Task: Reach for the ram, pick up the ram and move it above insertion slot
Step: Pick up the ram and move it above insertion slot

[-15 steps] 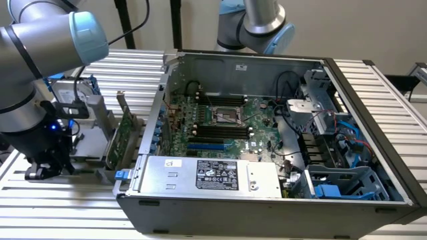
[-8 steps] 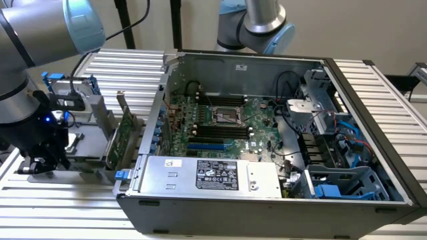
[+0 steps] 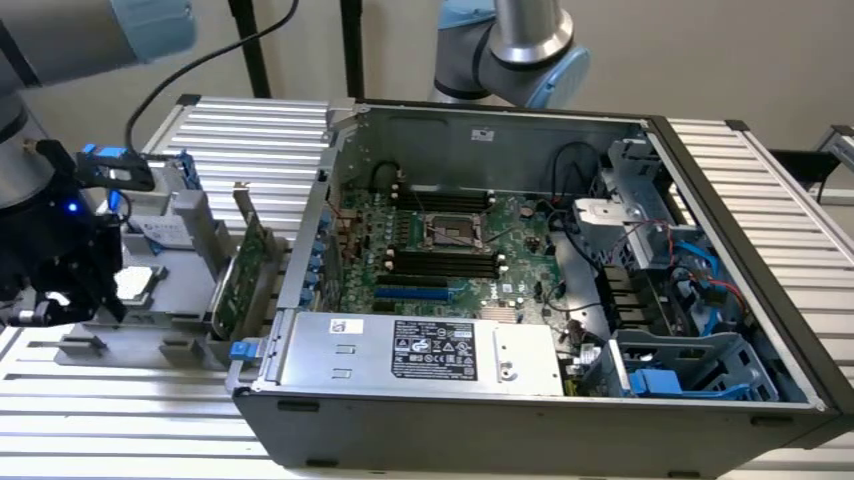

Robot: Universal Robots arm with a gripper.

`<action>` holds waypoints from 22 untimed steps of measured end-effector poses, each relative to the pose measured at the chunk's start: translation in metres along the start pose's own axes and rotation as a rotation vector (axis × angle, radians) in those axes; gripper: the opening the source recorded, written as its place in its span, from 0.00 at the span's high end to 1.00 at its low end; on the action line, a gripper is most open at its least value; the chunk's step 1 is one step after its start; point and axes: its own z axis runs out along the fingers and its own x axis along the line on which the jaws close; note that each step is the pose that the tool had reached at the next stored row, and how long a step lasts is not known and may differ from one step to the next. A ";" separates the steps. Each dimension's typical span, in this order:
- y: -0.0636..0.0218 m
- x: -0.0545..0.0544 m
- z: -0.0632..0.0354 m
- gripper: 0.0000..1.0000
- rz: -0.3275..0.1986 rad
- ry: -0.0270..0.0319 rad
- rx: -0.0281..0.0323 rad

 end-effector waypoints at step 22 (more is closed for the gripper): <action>-0.0345 0.000 -0.0756 0.86 -0.022 -0.0403 0.0004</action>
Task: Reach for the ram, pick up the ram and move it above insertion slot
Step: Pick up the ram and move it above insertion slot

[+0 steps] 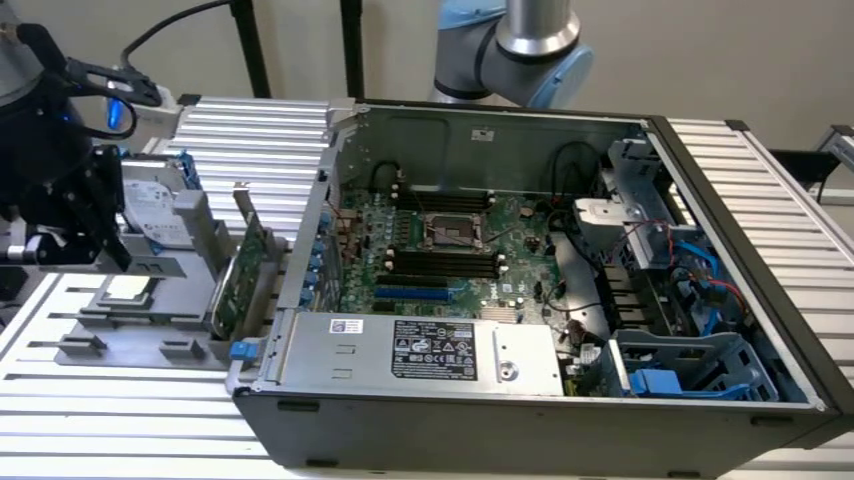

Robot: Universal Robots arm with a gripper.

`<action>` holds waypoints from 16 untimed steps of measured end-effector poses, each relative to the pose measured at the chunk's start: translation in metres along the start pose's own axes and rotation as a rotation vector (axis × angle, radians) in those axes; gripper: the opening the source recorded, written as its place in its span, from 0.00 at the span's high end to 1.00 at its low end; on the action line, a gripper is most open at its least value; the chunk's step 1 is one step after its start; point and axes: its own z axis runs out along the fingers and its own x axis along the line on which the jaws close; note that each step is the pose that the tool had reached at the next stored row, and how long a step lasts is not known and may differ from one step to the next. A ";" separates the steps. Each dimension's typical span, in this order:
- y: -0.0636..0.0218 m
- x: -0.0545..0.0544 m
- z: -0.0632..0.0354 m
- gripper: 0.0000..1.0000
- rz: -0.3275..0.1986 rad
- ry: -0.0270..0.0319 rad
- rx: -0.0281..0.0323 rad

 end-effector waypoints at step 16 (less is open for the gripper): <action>-0.0516 0.000 -0.0348 0.86 -0.007 -0.0503 0.0013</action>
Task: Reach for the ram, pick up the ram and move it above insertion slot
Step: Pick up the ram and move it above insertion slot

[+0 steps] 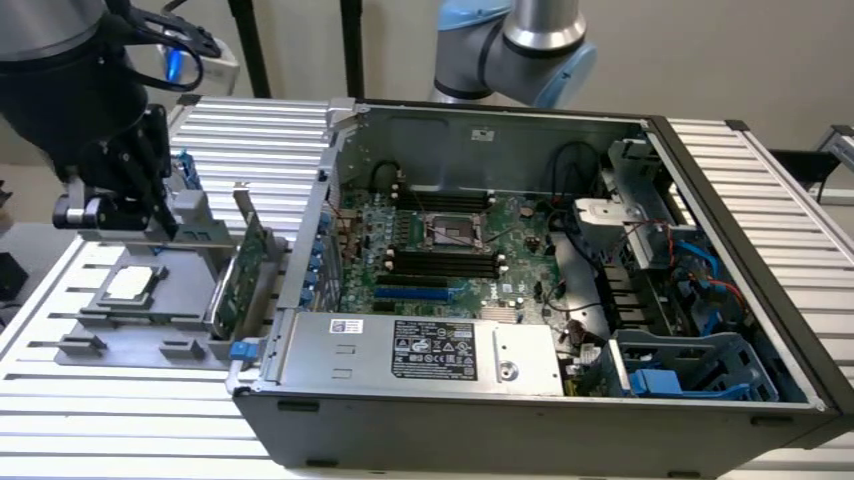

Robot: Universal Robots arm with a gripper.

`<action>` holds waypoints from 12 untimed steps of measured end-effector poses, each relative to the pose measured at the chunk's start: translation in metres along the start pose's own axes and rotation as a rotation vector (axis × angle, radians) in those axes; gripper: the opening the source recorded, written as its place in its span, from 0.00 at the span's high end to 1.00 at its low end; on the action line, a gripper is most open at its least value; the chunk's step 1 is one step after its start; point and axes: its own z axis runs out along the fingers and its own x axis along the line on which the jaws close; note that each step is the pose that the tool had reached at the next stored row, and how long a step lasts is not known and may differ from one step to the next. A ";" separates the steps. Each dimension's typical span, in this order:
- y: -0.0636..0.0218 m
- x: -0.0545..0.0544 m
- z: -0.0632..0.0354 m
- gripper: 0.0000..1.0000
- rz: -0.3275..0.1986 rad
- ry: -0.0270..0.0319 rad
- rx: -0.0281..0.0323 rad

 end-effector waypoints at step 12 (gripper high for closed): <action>-0.0530 0.000 -0.0188 0.86 -0.001 -0.0438 0.0016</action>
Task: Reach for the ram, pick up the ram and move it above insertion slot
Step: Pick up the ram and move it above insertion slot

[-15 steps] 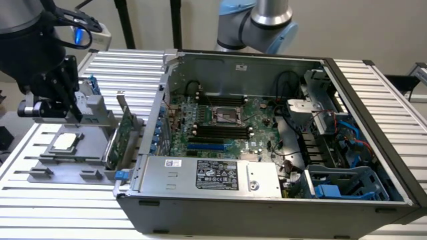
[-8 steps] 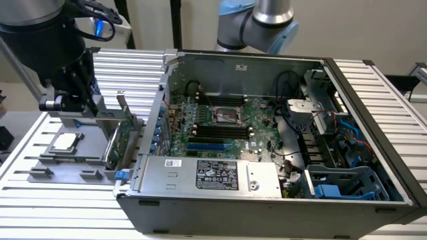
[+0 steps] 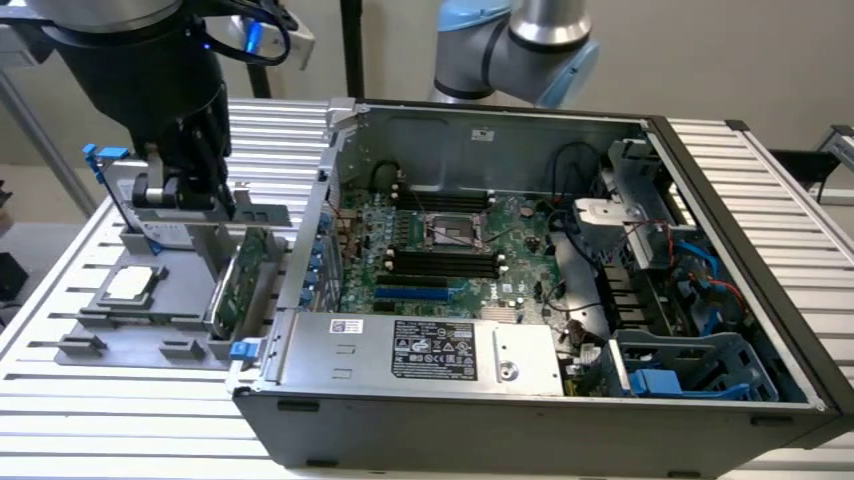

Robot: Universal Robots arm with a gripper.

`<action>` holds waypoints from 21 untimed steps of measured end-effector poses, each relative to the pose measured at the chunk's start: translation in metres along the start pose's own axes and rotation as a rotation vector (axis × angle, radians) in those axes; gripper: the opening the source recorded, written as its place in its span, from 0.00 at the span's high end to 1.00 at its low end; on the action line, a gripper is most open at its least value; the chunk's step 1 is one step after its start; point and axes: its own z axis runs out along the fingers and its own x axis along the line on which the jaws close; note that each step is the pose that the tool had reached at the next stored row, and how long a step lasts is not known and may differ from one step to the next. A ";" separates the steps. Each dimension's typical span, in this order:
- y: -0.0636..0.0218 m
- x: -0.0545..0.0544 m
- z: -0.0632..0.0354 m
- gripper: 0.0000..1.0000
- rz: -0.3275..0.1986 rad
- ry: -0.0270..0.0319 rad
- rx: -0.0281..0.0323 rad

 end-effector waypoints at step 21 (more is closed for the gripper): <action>-0.0953 0.002 -0.0101 0.86 -0.001 -0.0461 0.0017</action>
